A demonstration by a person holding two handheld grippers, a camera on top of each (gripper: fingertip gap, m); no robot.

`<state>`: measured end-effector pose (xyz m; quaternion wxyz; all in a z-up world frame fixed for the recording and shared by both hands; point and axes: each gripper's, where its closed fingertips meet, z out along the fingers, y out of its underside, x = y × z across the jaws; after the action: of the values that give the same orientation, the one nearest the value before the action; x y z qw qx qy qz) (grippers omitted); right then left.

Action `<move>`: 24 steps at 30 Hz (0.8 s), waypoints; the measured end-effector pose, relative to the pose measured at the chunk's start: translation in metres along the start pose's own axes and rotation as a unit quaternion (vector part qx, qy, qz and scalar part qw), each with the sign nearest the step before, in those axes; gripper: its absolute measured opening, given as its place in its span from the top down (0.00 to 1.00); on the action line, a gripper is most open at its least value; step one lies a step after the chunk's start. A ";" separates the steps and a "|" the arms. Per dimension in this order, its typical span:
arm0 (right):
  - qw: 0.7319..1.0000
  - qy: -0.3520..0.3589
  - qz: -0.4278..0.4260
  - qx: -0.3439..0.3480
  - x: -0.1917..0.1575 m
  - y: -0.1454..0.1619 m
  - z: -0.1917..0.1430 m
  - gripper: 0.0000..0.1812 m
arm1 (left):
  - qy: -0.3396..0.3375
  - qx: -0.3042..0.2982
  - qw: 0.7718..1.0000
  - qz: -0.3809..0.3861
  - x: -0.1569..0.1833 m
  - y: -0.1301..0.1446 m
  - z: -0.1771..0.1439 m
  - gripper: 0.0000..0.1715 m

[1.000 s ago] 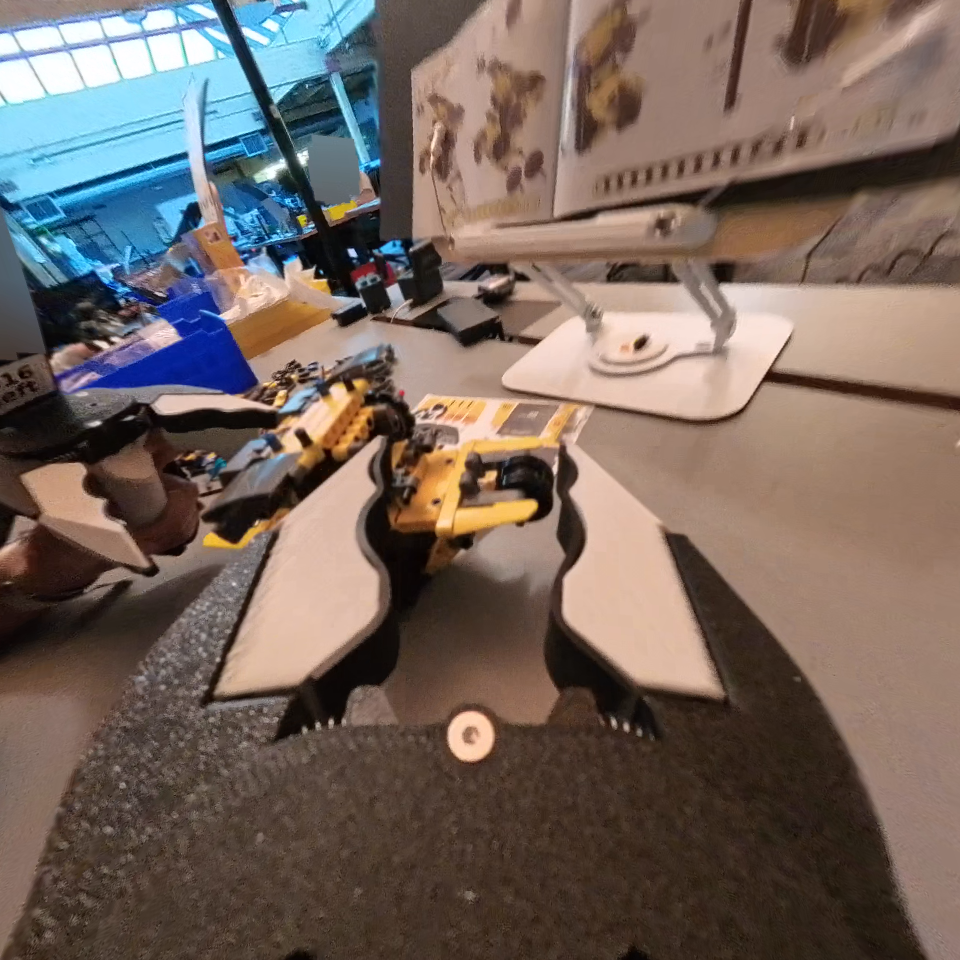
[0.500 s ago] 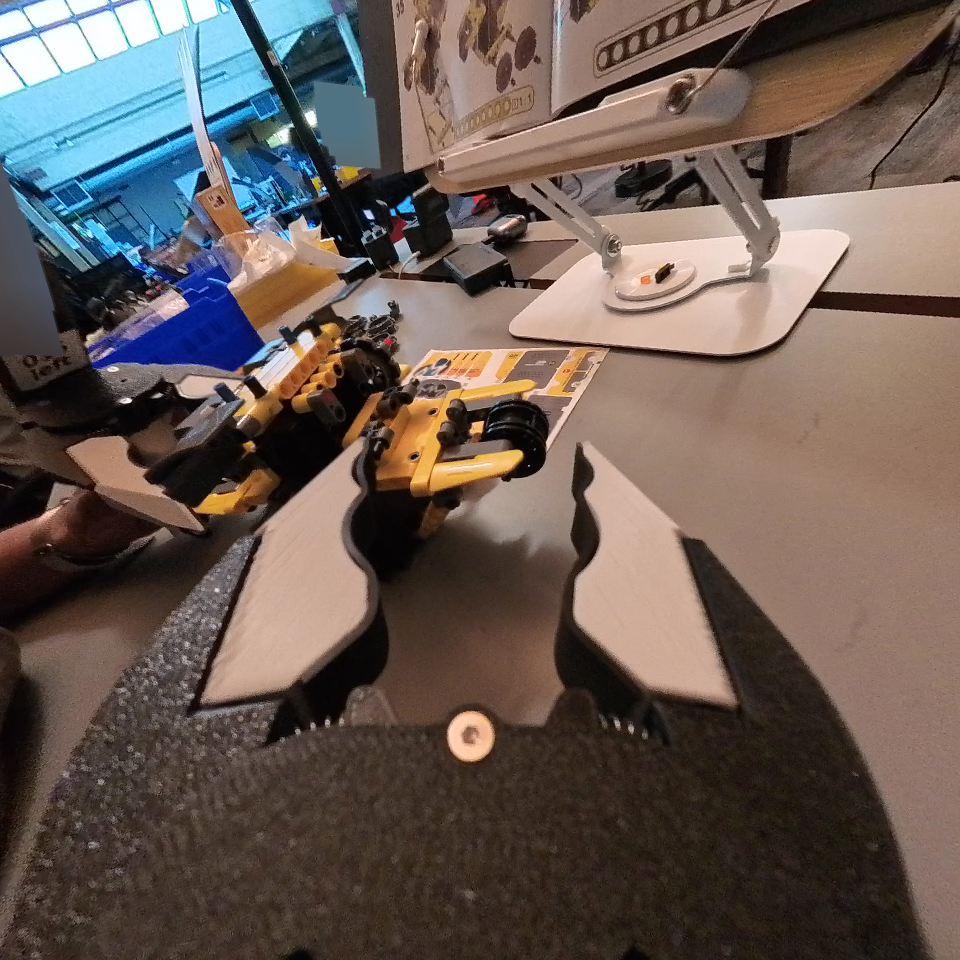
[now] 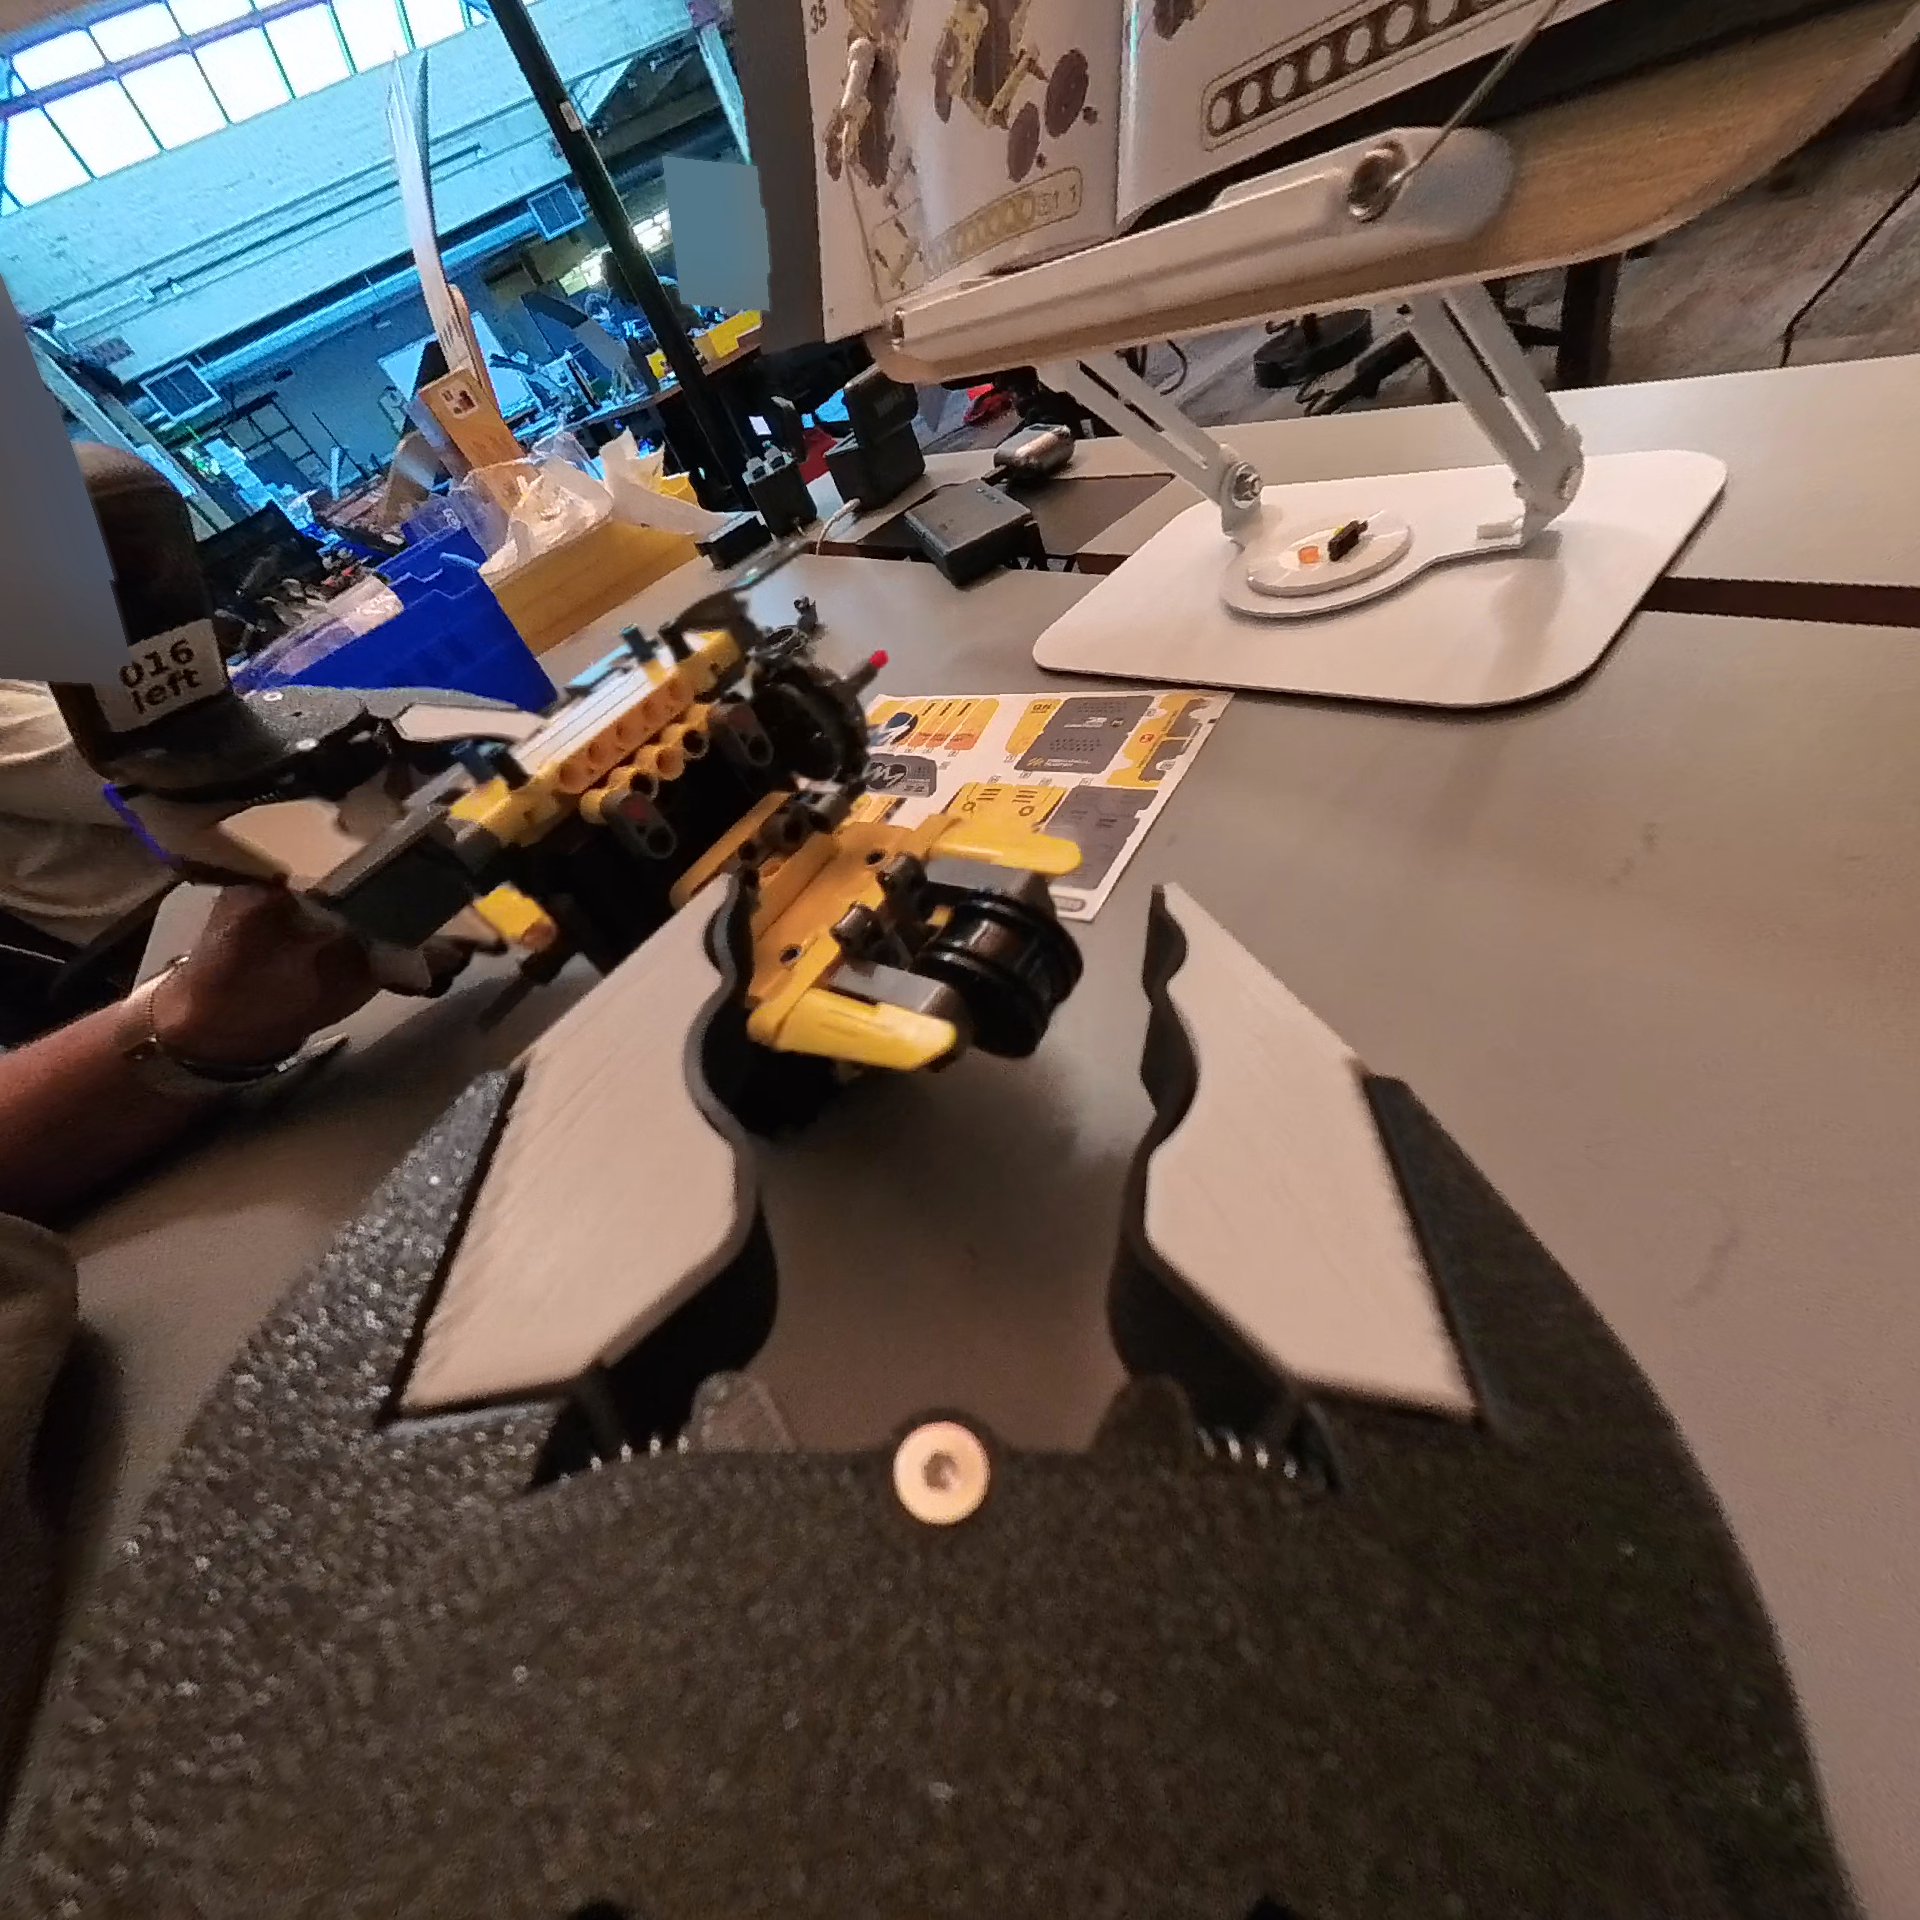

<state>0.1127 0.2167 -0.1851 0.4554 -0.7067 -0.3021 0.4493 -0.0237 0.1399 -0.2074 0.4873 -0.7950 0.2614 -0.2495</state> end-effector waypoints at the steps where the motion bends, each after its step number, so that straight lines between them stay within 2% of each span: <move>1: 1.000 -0.003 -0.004 -0.003 -0.002 0.001 0.000 0.58 | -0.011 0.003 1.000 -0.001 -0.004 -0.001 -0.002 0.51; 3: 1.000 -0.008 -0.011 -0.012 -0.005 0.003 0.001 0.58 | -0.028 0.006 1.000 0.000 -0.011 -0.003 -0.005 0.53; 8: 0.999 -0.026 -0.021 -0.027 -0.013 0.008 0.003 0.57 | -0.019 0.016 1.000 -0.016 -0.015 -0.005 -0.007 0.52; 15: 0.997 -0.054 -0.060 -0.001 -0.026 -0.001 -0.001 0.56 | 0.014 0.021 0.999 -0.024 -0.006 -0.003 -0.003 0.48; 19: 0.994 -0.057 -0.090 -0.019 -0.032 0.007 0.003 0.56 | 0.038 0.025 0.999 -0.020 0.003 -0.003 0.000 0.44; 24: 0.994 -0.048 -0.099 -0.025 -0.032 0.009 0.005 0.55 | 0.049 0.021 0.998 -0.014 0.007 -0.001 0.002 0.43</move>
<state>0.0955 0.1881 -0.1831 0.4647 -0.6624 -0.4028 0.4279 -0.0167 0.1370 -0.2065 0.4871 -0.7747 0.2688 -0.3004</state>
